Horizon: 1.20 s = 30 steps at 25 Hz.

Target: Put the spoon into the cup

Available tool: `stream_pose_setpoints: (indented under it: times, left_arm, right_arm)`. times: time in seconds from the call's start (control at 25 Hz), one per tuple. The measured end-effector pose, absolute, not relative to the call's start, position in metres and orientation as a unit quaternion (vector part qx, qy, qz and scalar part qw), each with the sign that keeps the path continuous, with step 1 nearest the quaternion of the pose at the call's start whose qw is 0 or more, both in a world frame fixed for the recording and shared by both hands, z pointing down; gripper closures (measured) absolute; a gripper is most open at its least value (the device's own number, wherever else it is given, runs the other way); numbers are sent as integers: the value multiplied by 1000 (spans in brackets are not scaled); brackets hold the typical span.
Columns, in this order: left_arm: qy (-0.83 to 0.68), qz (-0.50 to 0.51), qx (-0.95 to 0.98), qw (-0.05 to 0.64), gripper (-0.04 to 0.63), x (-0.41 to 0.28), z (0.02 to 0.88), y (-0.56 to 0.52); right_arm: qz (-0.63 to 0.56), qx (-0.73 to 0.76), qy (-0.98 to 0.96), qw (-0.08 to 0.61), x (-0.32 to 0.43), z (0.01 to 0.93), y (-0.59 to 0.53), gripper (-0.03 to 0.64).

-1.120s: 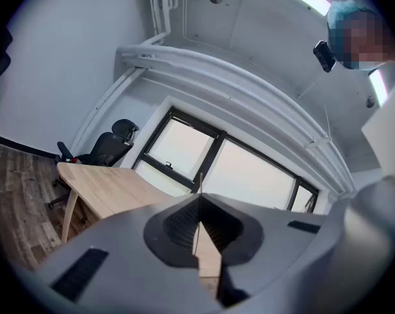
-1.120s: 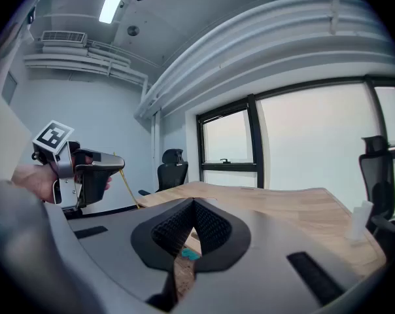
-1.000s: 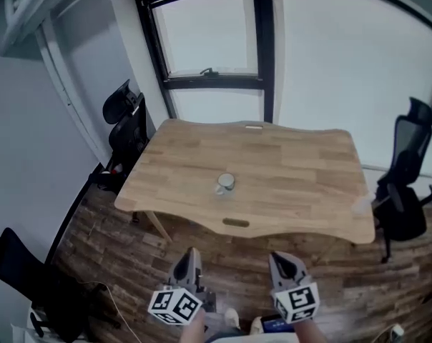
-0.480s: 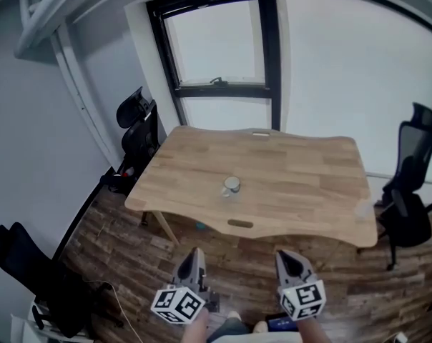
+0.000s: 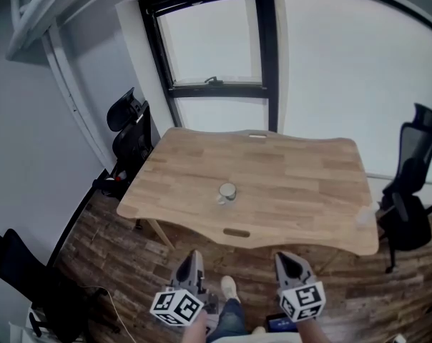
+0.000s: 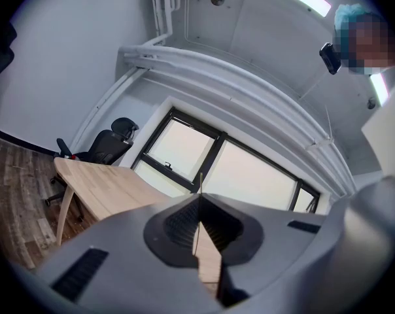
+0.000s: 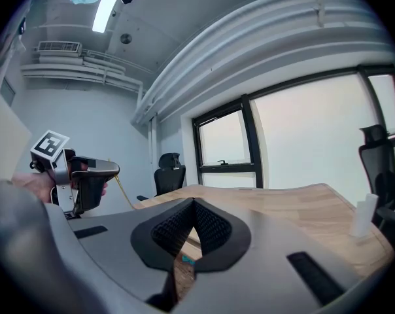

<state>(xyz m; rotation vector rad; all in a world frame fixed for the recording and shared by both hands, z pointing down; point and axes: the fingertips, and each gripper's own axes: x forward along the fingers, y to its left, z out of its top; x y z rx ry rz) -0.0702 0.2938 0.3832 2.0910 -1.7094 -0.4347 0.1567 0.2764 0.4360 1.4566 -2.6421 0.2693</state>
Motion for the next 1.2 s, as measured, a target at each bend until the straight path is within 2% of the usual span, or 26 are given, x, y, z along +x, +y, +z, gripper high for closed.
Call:
stream_pose_setpoints:
  times: [0.32, 0.8, 1.2]
  left_arm:
    - [-595, -158, 754, 228, 594, -97, 408, 187]
    - [-545, -133, 787, 255, 594, -147, 412, -7]
    - [-511, -117, 810, 262, 594, -163, 418, -88]
  right_arm:
    - [99, 500, -857, 82, 132, 456, 182, 620]
    - [108, 529, -836, 99, 52, 453, 0, 620]
    - [152, 556, -813, 79, 41, 461, -69, 620]
